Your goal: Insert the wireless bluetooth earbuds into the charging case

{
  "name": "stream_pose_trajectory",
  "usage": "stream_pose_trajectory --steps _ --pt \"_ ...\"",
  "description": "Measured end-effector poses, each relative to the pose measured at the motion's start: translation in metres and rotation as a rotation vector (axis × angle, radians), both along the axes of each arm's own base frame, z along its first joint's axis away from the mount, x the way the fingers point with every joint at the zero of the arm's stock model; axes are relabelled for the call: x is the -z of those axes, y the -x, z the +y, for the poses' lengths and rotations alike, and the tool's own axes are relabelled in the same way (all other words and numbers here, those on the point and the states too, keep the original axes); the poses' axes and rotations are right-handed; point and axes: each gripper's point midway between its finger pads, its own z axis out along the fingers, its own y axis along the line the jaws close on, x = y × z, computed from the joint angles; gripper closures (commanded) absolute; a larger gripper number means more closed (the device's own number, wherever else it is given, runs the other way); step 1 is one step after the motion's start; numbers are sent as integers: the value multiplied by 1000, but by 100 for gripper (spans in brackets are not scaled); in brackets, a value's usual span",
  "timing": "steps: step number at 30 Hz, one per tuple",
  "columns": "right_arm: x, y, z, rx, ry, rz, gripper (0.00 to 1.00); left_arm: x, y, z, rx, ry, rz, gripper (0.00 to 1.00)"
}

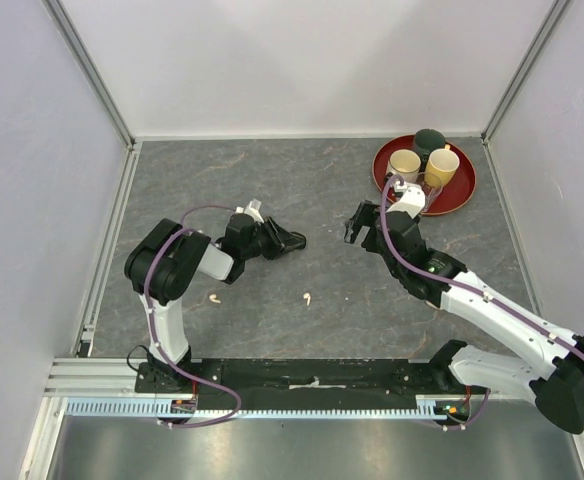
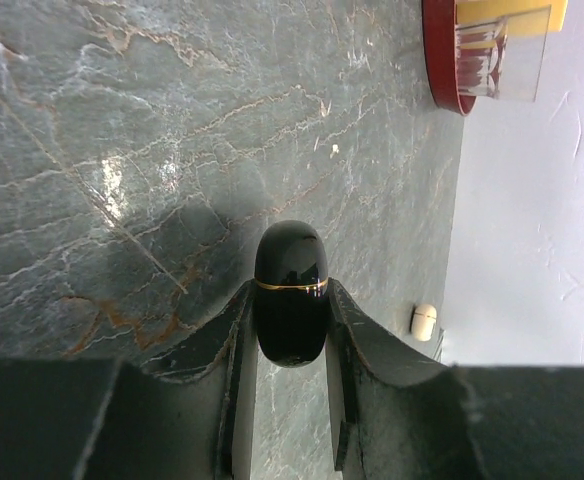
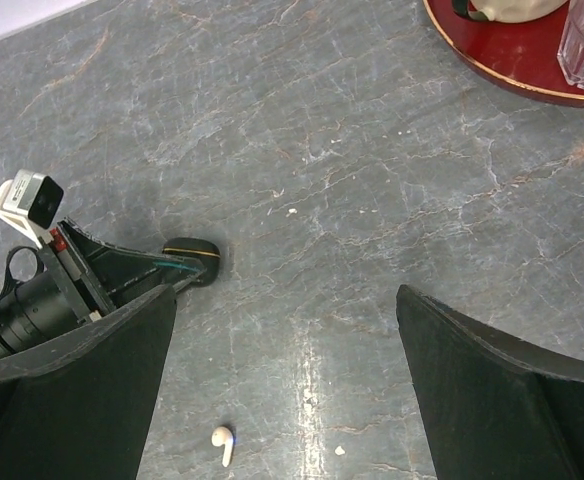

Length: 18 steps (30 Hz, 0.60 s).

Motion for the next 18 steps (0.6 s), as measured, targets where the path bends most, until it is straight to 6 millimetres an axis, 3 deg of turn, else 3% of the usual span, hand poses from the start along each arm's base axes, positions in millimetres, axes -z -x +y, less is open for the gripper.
stream_pose_trajectory --steps 18 --pt "9 1 6 -46 3 36 2 2 -6 5 -46 -29 23 48"
